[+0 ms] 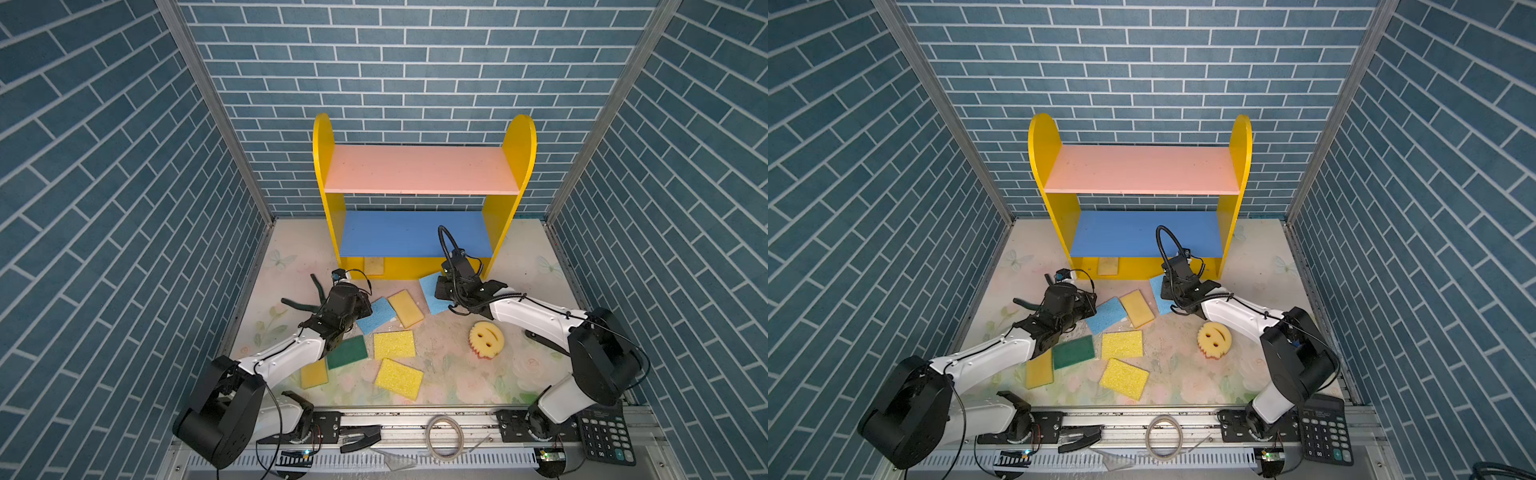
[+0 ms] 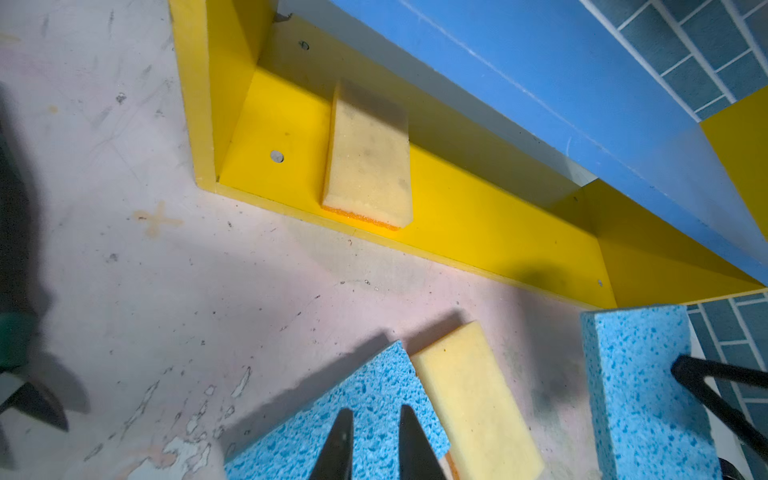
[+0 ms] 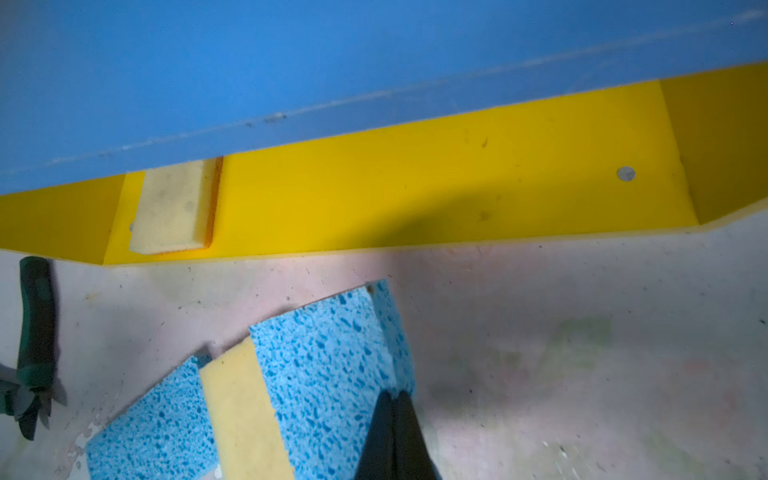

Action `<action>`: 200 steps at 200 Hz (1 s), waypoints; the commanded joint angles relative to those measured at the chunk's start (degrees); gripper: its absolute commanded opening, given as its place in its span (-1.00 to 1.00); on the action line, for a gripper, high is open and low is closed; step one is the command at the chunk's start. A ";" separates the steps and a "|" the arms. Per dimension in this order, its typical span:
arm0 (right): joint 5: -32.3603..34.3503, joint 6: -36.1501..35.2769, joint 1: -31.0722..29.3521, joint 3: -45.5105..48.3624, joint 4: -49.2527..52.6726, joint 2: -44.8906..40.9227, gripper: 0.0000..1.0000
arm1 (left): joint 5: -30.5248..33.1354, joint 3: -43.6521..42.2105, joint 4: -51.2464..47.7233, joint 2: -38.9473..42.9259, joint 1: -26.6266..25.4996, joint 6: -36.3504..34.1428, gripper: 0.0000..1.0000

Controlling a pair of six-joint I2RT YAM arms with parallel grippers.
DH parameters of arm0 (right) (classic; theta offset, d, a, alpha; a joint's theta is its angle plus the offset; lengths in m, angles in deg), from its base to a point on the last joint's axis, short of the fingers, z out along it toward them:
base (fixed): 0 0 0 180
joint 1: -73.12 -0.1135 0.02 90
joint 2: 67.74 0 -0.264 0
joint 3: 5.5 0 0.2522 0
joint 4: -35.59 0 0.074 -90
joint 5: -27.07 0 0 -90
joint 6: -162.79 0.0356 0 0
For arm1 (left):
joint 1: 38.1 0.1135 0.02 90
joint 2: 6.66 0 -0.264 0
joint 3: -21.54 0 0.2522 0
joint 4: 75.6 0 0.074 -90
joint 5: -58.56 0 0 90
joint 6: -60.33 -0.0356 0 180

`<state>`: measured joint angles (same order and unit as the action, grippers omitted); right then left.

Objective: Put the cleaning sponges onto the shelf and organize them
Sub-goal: 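Lower the right gripper and close it on a blue sponge, then carry the blue sponge with the right gripper to the shelf's front board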

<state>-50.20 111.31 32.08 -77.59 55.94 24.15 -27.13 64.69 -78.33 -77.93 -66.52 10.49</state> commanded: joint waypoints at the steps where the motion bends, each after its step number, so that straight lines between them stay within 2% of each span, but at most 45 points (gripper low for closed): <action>1: 2.61 0.63 -0.18 -2.99 -6.04 2.17 -1.00 | 2.29 -1.42 -3.36 1.98 0.09 -0.83 -0.55; 42: 3.89 2.13 -0.23 -2.33 -16.53 6.78 -1.00 | 4.33 -2.50 -6.28 5.80 0.38 -1.42 -0.48; 84: 4.31 4.17 -0.70 -4.60 -20.41 12.44 -1.00 | 4.30 -2.91 -7.42 7.19 0.50 -1.43 -0.46; 118: 4.67 4.63 -0.80 -5.26 -22.11 15.47 -1.00 | 3.83 -3.28 -7.43 6.96 0.56 -1.16 -0.37; 144: 4.09 5.42 -0.80 -4.09 -21.63 15.10 -0.54 | 3.33 -3.35 -7.28 7.19 0.58 -1.22 -0.33; 155: 3.06 5.86 -0.83 -3.15 -21.47 14.08 -0.40 | 3.50 -3.30 -7.33 7.20 0.60 -1.42 -0.32; 169: 1.80 6.03 -0.95 -2.01 -20.94 12.79 -0.33 | 3.57 -3.28 -7.10 6.90 0.63 -1.48 -0.30; 183: 2.18 5.63 -1.47 0.06 -20.75 11.13 -0.34 | 3.21 -3.37 -6.04 6.53 0.65 -1.25 -0.29; 189: 2.56 5.09 -1.71 1.22 -20.75 10.37 -0.44 | 2.99 -3.37 -5.61 6.31 0.61 -1.17 -0.28; 200: 3.01 5.22 -2.19 2.93 -19.89 9.12 -0.76 | 2.90 -3.37 -5.16 5.89 0.65 -0.83 -0.27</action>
<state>-47.82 116.01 31.08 -78.70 35.26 37.57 -23.85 61.94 -84.54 -71.26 -66.13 9.73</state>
